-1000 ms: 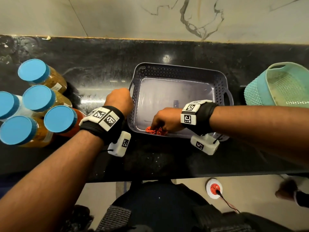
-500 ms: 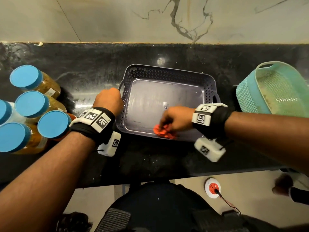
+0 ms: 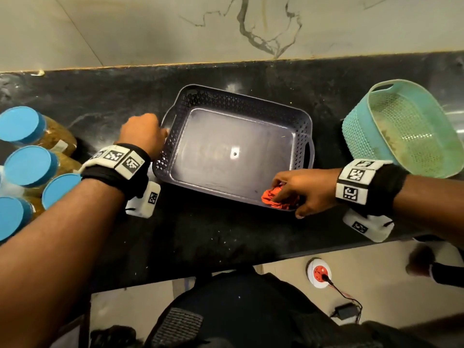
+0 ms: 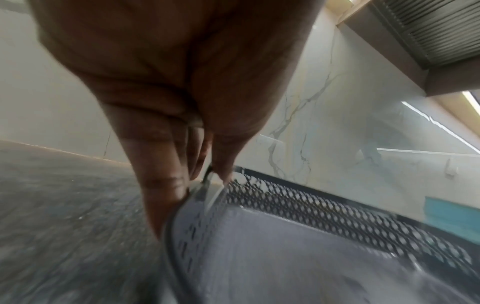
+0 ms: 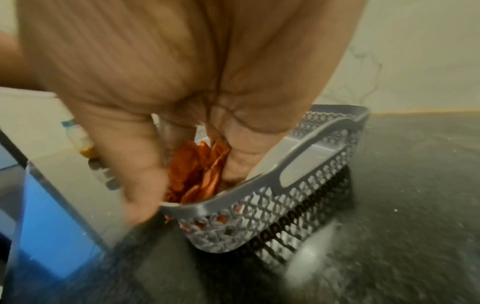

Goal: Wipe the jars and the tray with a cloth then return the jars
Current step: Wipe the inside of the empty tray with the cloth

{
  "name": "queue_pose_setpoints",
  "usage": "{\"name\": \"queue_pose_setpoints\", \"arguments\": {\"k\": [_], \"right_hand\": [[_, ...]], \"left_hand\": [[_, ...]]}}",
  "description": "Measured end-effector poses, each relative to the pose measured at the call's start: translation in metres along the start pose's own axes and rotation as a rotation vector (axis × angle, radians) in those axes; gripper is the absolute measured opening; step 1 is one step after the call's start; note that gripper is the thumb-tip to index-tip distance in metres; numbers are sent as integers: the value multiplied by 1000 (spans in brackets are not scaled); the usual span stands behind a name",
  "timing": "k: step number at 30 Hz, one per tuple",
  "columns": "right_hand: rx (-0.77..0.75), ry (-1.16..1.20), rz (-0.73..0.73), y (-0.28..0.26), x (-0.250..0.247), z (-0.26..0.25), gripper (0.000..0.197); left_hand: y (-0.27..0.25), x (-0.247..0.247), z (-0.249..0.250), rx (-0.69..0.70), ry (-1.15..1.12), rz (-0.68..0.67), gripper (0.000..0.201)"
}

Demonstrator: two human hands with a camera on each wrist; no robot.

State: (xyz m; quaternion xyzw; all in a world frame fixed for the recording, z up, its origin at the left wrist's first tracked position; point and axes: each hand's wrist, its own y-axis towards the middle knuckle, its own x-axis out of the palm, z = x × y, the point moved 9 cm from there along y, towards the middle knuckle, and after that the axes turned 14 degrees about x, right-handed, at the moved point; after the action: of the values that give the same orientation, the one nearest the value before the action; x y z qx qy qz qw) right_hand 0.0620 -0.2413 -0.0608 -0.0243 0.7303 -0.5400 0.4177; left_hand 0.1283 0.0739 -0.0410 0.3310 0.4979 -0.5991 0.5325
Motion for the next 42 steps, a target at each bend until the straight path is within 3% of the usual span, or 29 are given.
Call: {"name": "queue_pose_setpoints", "arguments": {"k": [3,7,9,11,16,20,25,27,30,34,37,40,42], "right_hand": [[-37,63,34,10,4,-21,52],[-36,275,205,35,-12,-59,42],[-28,388,266,50,-24,-76,31],[3,446,295,61,-41,-86,24],[63,382,375,79,-94,-93,23],[58,295,286,90,-91,-110,17],[-39,18,164,76,-60,-124,20],[-32,-97,138,80,-54,-107,27],[95,-201,72,82,-47,-61,29],[182,-58,11,76,-46,-37,17],[68,71,-28,83,-47,-77,20],[-113,95,92,86,-58,-131,18],[-156,41,127,83,-57,-138,14]], "left_hand": [[-1,-14,4,-47,-98,103,41],[-28,-7,0,-180,-148,147,72],[-42,10,3,-213,-289,99,65],[-54,34,15,-224,-415,-52,45],[-59,77,38,-180,-623,-255,29],[-53,70,34,-188,-475,-172,34],[-50,70,33,-183,-359,-156,37],[-50,71,32,-164,-334,-169,35],[-48,68,30,-139,-341,-148,30],[-49,67,26,-153,-360,-116,28],[-49,69,29,-151,-345,-102,30],[-46,68,29,-141,-304,-104,33],[-46,67,26,-133,-281,-108,34]]}}
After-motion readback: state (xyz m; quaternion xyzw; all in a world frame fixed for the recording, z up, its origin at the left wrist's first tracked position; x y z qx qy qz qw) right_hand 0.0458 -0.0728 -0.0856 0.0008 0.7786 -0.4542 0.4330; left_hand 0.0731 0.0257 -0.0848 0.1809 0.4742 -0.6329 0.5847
